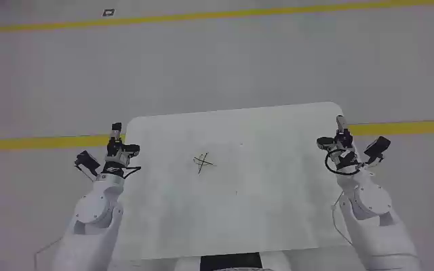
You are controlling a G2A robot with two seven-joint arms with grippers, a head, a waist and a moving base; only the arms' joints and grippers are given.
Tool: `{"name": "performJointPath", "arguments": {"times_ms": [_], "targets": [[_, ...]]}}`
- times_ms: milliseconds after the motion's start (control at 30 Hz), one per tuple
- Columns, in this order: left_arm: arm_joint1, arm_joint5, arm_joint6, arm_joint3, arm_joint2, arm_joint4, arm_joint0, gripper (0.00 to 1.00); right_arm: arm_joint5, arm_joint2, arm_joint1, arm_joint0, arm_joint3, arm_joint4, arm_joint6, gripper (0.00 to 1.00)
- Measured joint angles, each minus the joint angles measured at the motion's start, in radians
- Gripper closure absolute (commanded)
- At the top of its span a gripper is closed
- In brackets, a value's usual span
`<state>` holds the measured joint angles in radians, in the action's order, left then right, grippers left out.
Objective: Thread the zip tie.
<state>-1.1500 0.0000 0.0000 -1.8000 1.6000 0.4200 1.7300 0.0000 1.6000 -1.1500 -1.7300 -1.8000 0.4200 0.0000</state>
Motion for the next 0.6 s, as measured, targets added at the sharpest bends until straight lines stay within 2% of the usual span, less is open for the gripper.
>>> {"name": "performJointPath", "arguments": {"times_ms": [33,67,100,133,167,333,400,467,533,600], "targets": [[0.000,0.000,0.000,0.000,0.000,0.000,0.000,0.00,0.000,0.000,0.000,0.000,0.000,0.000,0.000,0.00],[0.000,0.000,0.000,0.000,0.000,0.000,0.000,0.22,0.000,0.000,0.000,0.000,0.000,0.000,0.000,0.22],[0.000,0.000,0.000,0.000,0.000,0.000,0.000,0.22,0.000,0.000,0.000,0.000,0.000,0.000,0.000,0.22],[0.000,0.000,0.000,0.000,0.000,0.000,0.000,0.22,0.000,0.000,0.000,0.000,0.000,0.000,0.000,0.00],[0.000,0.000,0.000,0.000,0.000,0.000,0.000,0.00,0.000,0.000,0.000,0.000,0.000,0.000,0.000,0.00],[0.003,0.007,-0.008,-0.008,-0.008,-0.008,-0.005,0.00,0.000,0.000,0.000,0.000,0.000,0.000,0.000,0.00],[0.012,0.050,-0.086,-0.022,-0.037,-0.073,-0.023,0.00,0.000,0.000,0.000,0.000,0.000,0.000,0.000,0.00],[0.015,0.077,-0.200,-0.020,-0.040,-0.117,-0.031,0.00,0.000,0.000,0.000,0.000,0.000,0.000,0.000,0.00],[0.015,0.078,-0.234,-0.020,-0.038,-0.119,-0.031,0.00,0.000,0.000,0.000,0.000,0.000,0.000,0.000,0.00],[0.015,0.076,-0.232,-0.020,-0.038,-0.117,-0.030,0.00,0.000,0.000,0.000,0.000,0.000,0.000,0.000,0.00]]}}
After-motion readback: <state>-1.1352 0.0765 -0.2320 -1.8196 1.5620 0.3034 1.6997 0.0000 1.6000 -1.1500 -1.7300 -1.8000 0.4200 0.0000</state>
